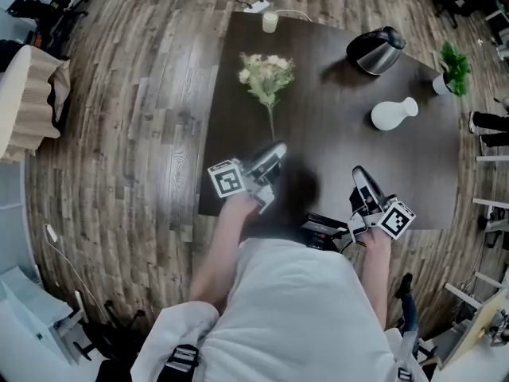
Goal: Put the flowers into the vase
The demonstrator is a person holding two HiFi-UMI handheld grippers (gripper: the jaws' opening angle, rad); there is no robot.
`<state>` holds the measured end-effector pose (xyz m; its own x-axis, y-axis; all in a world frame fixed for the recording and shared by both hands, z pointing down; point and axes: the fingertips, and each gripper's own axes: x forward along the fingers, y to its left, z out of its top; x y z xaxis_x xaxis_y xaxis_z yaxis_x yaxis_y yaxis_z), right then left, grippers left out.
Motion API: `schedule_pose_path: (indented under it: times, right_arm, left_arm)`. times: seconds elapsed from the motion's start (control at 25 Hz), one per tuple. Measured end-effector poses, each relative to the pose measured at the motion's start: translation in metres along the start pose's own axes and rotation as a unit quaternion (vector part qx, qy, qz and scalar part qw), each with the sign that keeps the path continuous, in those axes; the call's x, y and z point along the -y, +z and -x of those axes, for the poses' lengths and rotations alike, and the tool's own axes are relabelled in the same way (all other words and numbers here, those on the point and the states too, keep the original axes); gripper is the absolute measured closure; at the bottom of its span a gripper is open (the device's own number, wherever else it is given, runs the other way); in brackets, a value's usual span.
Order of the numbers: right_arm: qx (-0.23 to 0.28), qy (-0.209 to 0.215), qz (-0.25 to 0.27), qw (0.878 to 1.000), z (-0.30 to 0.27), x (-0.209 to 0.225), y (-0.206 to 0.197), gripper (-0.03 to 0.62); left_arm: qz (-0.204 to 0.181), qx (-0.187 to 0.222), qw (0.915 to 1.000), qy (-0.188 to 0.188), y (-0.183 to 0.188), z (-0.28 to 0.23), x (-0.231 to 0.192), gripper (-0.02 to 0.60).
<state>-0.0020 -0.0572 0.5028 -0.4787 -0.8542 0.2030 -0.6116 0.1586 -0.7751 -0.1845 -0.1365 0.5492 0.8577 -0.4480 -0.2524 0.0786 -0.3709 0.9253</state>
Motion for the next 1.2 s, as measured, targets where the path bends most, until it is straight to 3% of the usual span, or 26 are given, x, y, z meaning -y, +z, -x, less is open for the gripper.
schedule_pose_path:
  times: [0.4,0.72,0.96,1.2]
  right_arm:
    - [-0.038,0.001,0.012,0.999,-0.061,-0.011,-0.011,0.565]
    - [-0.092,0.011,0.012,0.996,-0.102,-0.008,-0.022,0.565]
    - [-0.104,0.016,0.01,0.994,-0.118,-0.013,-0.031,0.565]
    - [-0.1,0.006,0.002,0.995,-0.122,-0.007,-0.028,0.565]
  left_arm:
    - [0.019,-0.032,0.9993,-0.001,0.005,-0.016,-0.026,0.52]
    - [0.023,-0.024,0.9993,0.017,0.004,-0.025,-0.04,0.514]
    - [0.027,-0.01,0.9994,0.02,0.019,-0.023,-0.053,0.499]
    - [0.025,0.007,0.9982,0.054,0.047,-0.013,-0.082,0.451]
